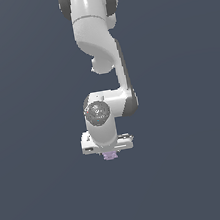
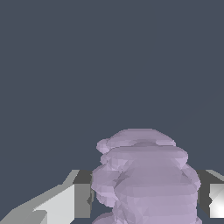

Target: Pick up the object and move it to a goal position.

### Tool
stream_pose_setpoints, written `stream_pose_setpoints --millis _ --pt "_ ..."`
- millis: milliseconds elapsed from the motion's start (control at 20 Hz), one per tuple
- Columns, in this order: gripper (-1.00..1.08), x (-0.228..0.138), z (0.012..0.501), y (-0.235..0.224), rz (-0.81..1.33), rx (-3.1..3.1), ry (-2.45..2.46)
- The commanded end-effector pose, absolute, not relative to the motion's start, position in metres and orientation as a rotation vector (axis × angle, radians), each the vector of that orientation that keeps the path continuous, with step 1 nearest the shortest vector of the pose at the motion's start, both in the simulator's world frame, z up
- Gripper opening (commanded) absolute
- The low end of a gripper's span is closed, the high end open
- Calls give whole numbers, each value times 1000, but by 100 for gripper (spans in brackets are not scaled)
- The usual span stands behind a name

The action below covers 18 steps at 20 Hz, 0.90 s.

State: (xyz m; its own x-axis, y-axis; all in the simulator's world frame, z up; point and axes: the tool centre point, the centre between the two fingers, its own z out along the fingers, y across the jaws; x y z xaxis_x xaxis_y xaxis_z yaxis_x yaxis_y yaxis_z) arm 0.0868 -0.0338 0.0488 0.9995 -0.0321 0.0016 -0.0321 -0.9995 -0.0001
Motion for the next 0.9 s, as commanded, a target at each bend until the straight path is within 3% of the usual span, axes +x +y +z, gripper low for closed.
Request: stream_pose_setpoints --millis 0,400,850 --pt "-100 86 48 -34 0 -3141 51" --pt "-100 78 54 -5 0 -3141 51" --pt "-100 52 74 85 0 -3141 51"
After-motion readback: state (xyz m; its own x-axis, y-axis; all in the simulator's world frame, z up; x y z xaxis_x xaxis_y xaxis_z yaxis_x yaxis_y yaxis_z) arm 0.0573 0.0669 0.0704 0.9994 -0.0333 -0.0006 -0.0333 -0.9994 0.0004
